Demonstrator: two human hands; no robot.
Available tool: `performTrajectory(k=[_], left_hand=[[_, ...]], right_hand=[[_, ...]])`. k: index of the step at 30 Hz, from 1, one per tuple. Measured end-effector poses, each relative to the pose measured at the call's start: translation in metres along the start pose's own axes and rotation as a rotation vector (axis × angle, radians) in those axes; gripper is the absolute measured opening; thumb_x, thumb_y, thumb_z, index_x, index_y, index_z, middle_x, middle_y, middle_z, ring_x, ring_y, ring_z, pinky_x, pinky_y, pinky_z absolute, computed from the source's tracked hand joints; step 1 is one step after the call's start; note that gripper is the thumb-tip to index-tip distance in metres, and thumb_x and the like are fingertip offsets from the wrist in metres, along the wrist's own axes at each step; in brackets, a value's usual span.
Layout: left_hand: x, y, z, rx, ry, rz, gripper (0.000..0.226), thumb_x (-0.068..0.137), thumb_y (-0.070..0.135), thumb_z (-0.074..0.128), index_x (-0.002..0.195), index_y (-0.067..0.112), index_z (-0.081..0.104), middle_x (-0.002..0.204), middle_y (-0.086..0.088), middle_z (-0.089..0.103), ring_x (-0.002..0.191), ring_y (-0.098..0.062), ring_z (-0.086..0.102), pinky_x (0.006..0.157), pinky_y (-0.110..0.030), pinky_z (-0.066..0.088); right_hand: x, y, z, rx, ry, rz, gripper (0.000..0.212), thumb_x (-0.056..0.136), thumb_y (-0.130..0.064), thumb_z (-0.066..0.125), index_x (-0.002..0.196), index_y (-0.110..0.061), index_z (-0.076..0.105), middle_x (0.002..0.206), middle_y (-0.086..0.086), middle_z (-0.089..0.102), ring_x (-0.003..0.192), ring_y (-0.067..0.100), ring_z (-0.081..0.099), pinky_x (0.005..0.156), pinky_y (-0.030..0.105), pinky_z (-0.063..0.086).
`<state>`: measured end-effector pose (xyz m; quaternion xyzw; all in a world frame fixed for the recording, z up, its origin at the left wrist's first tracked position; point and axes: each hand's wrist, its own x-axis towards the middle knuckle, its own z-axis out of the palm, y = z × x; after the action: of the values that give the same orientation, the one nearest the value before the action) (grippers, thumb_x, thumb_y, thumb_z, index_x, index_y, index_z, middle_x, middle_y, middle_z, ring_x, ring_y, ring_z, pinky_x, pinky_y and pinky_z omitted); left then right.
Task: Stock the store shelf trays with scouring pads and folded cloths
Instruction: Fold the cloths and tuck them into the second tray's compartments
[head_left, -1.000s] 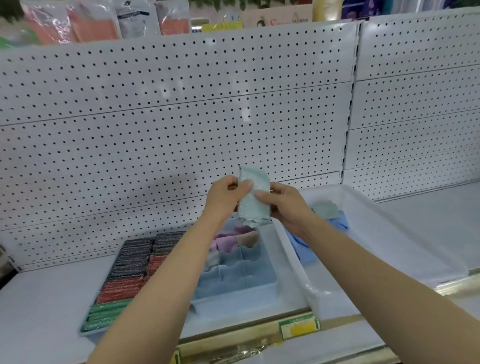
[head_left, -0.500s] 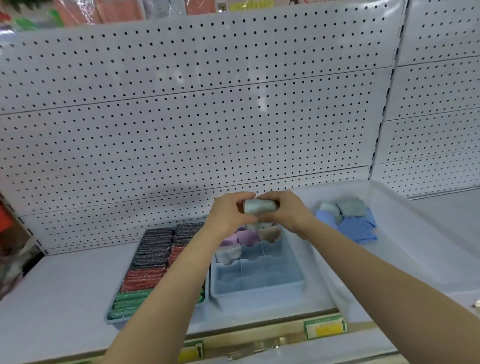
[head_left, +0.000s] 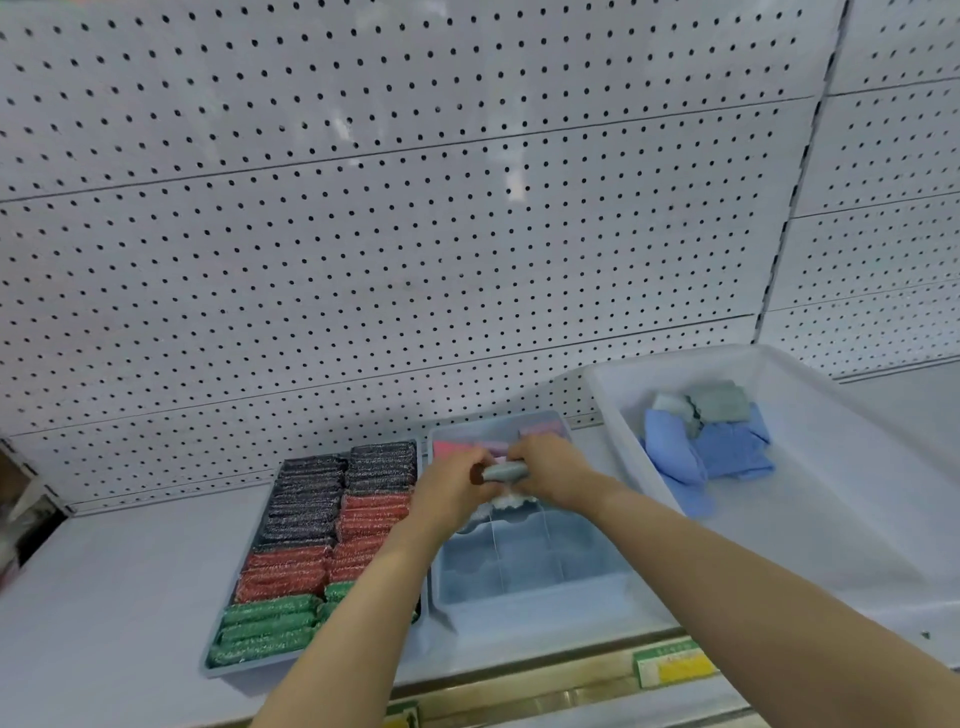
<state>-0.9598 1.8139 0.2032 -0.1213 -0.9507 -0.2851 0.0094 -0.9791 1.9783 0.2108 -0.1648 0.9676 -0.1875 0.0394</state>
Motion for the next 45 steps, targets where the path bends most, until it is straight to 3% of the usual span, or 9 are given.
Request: performTrajectory(k=[4, 7, 11, 17, 20, 25, 30, 39, 45], left_hand=[[0.003, -0.018, 0.007, 0.109, -0.131, -0.047, 0.050, 0.065, 0.025, 0.080, 0.112, 0.025, 0.065, 0.102, 0.004, 0.067, 0.091, -0.020, 0.061, 0.078, -0.034, 0.052], [0.005, -0.024, 0.011, 0.178, -0.150, -0.017, 0.047, 0.067, 0.029, 0.081, 0.111, 0.025, 0.065, 0.105, 0.005, 0.065, 0.096, -0.019, 0.059, 0.077, -0.031, 0.048], [0.009, -0.025, 0.022, 0.157, -0.171, 0.006, 0.050, 0.068, 0.042, 0.081, 0.114, 0.033, 0.064, 0.108, 0.008, 0.064, 0.099, -0.015, 0.059, 0.083, -0.032, 0.049], [0.015, -0.019, 0.034, 0.276, -0.067, 0.039, 0.028, 0.082, 0.038, 0.068, 0.109, 0.031, 0.065, 0.105, 0.002, 0.067, 0.097, -0.021, 0.062, 0.069, -0.026, 0.040], [0.017, -0.018, 0.037, 0.314, -0.038, 0.040, 0.026, 0.082, 0.034, 0.063, 0.108, 0.033, 0.066, 0.102, 0.001, 0.069, 0.097, -0.023, 0.063, 0.072, -0.029, 0.045], [0.021, -0.016, 0.043, 0.358, -0.051, 0.063, 0.032, 0.083, 0.028, 0.061, 0.115, 0.034, 0.061, 0.103, -0.002, 0.069, 0.096, -0.026, 0.063, 0.080, -0.037, 0.050], [0.026, -0.016, 0.030, 0.312, -0.042, 0.089, 0.029, 0.090, 0.051, 0.051, 0.110, 0.035, 0.065, 0.105, 0.009, 0.068, 0.095, -0.019, 0.064, 0.074, -0.033, 0.051], [0.073, 0.075, 0.012, 0.349, 0.076, 0.308, 0.028, 0.097, 0.035, 0.047, 0.119, 0.027, 0.063, 0.117, 0.001, 0.064, 0.108, -0.022, 0.059, 0.082, -0.035, 0.047], [0.120, 0.134, 0.053, 0.386, -0.021, 0.344, 0.032, 0.098, 0.036, 0.045, 0.124, 0.024, 0.060, 0.125, -0.002, 0.058, 0.114, -0.025, 0.055, 0.089, -0.036, 0.045]], right_hand=[[0.010, 0.006, 0.020, -0.093, -0.042, 0.083, 0.024, 0.076, -0.020, 0.061, 0.099, -0.024, 0.064, 0.097, 0.002, 0.069, 0.095, 0.024, 0.063, 0.073, 0.029, 0.042], [0.020, 0.006, 0.037, -0.279, -0.083, 0.080, 0.032, 0.078, -0.024, 0.061, 0.110, -0.029, 0.062, 0.100, 0.000, 0.068, 0.093, 0.024, 0.063, 0.084, 0.037, 0.045], [0.027, 0.010, 0.056, -0.285, -0.099, 0.068, 0.031, 0.089, -0.017, 0.053, 0.118, -0.019, 0.063, 0.116, 0.006, 0.064, 0.106, 0.025, 0.060, 0.085, 0.031, 0.045], [0.029, 0.011, 0.048, -0.235, -0.138, 0.045, 0.031, 0.080, -0.018, 0.061, 0.110, -0.025, 0.066, 0.105, 0.002, 0.068, 0.096, 0.023, 0.064, 0.079, 0.033, 0.046], [0.028, 0.011, 0.046, -0.232, -0.057, 0.071, 0.026, 0.075, -0.019, 0.061, 0.099, -0.029, 0.067, 0.093, -0.002, 0.070, 0.082, 0.020, 0.066, 0.076, 0.034, 0.046], [0.027, 0.014, 0.054, -0.175, -0.099, 0.063, 0.027, 0.085, -0.016, 0.055, 0.108, -0.021, 0.066, 0.105, 0.004, 0.069, 0.095, 0.023, 0.064, 0.086, 0.034, 0.049], [0.008, 0.016, 0.031, -0.112, 0.061, -0.002, 0.029, 0.085, -0.024, 0.054, 0.113, -0.026, 0.063, 0.104, 0.000, 0.067, 0.096, 0.024, 0.063, 0.086, 0.036, 0.048], [-0.045, 0.063, -0.051, -0.172, 0.514, 0.135, 0.041, 0.087, -0.023, 0.060, 0.127, -0.012, 0.057, 0.118, 0.010, 0.064, 0.105, 0.032, 0.059, 0.090, 0.037, 0.040], [-0.075, 0.129, -0.081, -0.196, 0.505, 0.317, 0.044, 0.089, -0.020, 0.059, 0.131, -0.013, 0.054, 0.121, 0.009, 0.063, 0.108, 0.031, 0.059, 0.094, 0.034, 0.037]])
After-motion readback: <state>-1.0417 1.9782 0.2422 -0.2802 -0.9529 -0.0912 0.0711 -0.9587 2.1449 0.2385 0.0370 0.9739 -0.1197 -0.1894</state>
